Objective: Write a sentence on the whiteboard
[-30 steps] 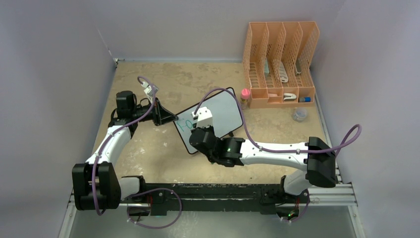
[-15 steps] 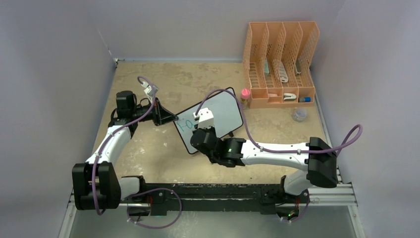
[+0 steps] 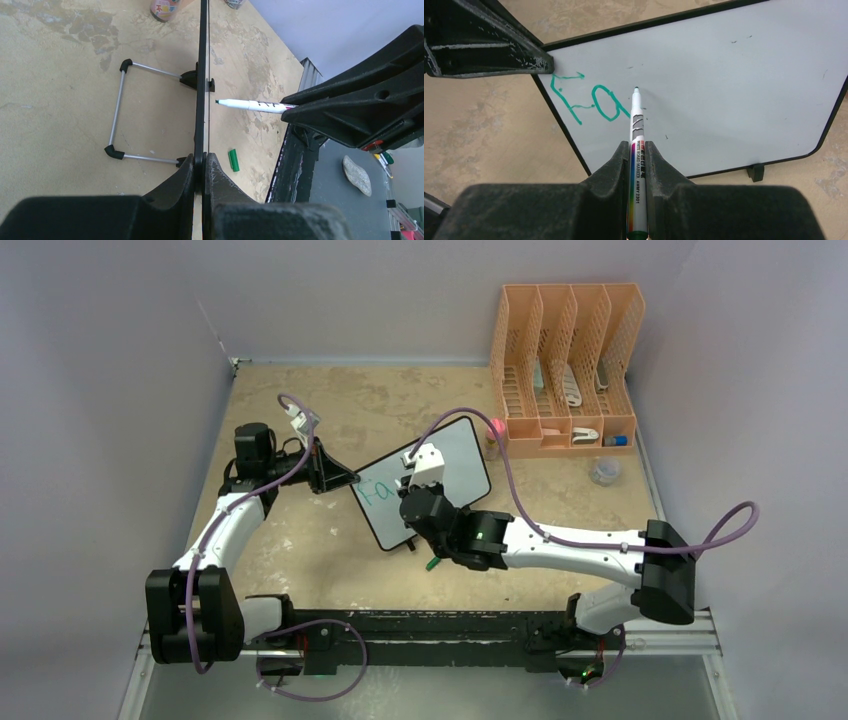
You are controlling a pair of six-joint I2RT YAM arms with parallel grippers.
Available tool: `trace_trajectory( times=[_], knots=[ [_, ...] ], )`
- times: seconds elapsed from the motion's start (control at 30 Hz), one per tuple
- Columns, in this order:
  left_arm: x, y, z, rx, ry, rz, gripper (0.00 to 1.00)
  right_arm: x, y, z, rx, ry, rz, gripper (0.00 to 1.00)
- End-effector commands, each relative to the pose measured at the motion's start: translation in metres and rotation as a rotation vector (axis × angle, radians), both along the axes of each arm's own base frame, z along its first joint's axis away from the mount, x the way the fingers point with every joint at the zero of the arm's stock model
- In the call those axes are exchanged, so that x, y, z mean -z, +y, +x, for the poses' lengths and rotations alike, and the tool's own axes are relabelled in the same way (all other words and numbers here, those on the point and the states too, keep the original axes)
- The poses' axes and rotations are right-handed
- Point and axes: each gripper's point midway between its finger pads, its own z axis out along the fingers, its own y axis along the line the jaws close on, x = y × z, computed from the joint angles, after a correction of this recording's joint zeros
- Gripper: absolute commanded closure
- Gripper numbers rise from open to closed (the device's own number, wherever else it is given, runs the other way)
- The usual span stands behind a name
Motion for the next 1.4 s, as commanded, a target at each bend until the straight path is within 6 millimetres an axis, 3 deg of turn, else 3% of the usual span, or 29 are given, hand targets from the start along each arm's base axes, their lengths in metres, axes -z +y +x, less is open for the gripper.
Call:
trace_trajectory(
  times=[0.0, 0.47, 1.0, 1.37],
  knots=[
    [-0.003, -0.004, 0.001, 0.027, -0.015, 0.006, 1.00, -0.023, 0.005, 0.008, -0.011, -0.044, 0.069, 1.00],
    [-0.003, -0.004, 0.001, 0.027, -0.013, 0.006, 1.00, -0.020, 0.018, 0.009, -0.055, -0.041, 0.062, 1.00],
    [-0.003, -0.004, 0.001, 0.028, -0.015, 0.007, 1.00, -0.006, 0.011, 0.022, -0.006, -0.031, 0.018, 1.00],
    [-0.002, -0.003, 0.003, 0.020, -0.013, 0.010, 1.00, -0.015, 0.006, 0.020, -0.017, -0.044, 0.032, 1.00]
  ],
)
